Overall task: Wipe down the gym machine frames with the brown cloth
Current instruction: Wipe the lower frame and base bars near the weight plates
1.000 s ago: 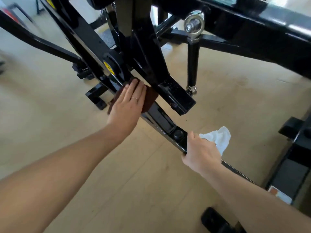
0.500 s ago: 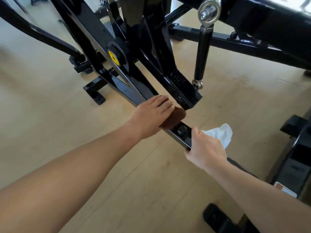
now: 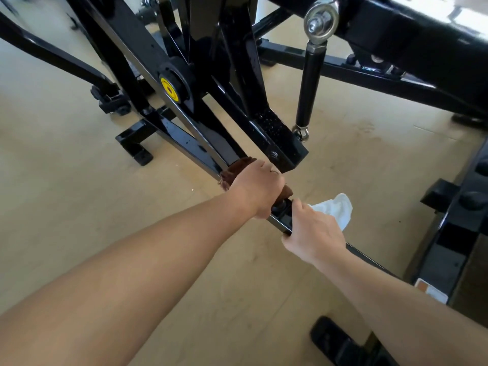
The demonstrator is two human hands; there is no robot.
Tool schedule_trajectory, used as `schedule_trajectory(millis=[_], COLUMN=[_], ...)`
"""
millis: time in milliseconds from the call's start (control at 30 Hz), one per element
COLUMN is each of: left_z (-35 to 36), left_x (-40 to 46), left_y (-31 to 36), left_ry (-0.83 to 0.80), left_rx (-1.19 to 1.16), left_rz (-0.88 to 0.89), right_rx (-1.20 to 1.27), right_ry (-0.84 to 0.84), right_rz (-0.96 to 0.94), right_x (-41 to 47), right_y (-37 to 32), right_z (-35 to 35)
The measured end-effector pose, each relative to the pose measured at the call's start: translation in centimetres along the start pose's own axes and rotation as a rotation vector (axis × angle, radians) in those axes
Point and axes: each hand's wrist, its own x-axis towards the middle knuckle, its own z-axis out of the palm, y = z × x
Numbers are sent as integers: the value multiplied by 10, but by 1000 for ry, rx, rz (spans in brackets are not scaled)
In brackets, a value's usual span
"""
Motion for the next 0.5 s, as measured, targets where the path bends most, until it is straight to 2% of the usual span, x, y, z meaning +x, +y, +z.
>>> schedule_trajectory(millis=[133, 333, 400, 500], left_z=[24, 43, 43, 24], left_x=[-21, -53, -56, -58], left_y=[6, 2, 0, -6], left_ry=[119, 95, 107, 138], left_rx=[212, 277, 248, 38], left_rz=[-3, -29, -17, 13], right_rx=[2, 42, 79, 185], right_ry=[0, -57, -107, -287], right_rz=[-2, -21, -35, -6], right_x=[1, -2, 0, 5], right_y=[1, 2, 5, 9], right_z=[0, -3, -8, -21])
